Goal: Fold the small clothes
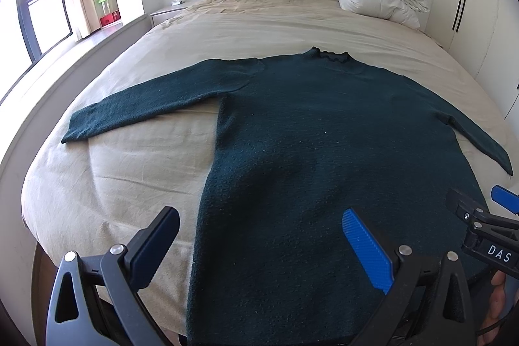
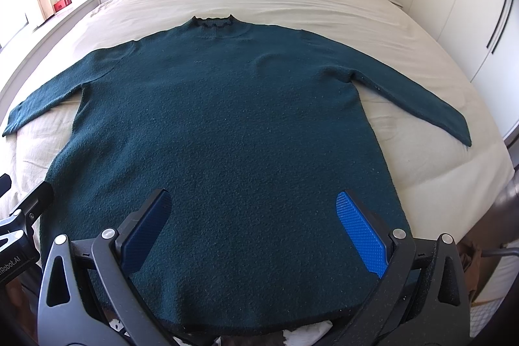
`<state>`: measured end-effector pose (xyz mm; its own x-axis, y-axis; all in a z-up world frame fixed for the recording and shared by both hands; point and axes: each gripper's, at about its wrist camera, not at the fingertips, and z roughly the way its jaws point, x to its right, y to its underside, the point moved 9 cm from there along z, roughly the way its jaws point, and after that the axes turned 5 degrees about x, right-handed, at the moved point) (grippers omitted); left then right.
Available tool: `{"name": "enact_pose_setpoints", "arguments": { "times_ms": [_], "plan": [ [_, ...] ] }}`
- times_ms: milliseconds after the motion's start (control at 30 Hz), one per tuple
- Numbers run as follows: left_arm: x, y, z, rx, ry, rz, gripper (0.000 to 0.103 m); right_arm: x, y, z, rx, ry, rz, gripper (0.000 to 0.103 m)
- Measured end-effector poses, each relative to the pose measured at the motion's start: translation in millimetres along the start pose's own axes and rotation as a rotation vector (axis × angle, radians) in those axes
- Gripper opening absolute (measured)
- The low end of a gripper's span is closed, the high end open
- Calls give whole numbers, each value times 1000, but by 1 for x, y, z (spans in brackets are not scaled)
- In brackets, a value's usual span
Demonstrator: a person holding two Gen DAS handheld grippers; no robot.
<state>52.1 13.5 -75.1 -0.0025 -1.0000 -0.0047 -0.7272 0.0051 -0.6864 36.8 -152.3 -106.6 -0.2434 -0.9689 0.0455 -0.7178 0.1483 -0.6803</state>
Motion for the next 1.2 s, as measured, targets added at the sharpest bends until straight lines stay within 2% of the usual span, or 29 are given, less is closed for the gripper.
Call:
{"name": "enact_pose_setpoints", "arguments": {
  "times_ms": [500, 700, 867, 967, 1033, 1100, 1133, 1200],
  "plan": [
    [-12, 3, 4, -9, 7, -46, 103, -9, 2, 4, -7, 3, -19, 103],
    [-26, 1, 7, -7, 42, -90, 103, -20, -1, 8, -12, -1, -41, 103],
    [-66, -15, 13, 6, 94, -217, 103, -34, -13, 12, 1, -19, -64, 103],
    [-106, -34, 15, 59, 76, -301, 103, -46, -24, 12, 22, -49, -73, 103],
    [-128, -45, 20, 74, 126, -368, 103, -54, -32, 11, 38, -72, -75, 103],
    [-145, -56, 23, 137, 235, -452, 103, -66, -43, 7, 64, -124, -75, 103],
    [-152, -57, 24, 140, 275, -480, 103, -74, -50, 3, 87, -162, -74, 103],
    [-175, -50, 36, 76, 255, -554, 103, -92, -66, -4, 146, -237, -75, 103]
  ]
}}
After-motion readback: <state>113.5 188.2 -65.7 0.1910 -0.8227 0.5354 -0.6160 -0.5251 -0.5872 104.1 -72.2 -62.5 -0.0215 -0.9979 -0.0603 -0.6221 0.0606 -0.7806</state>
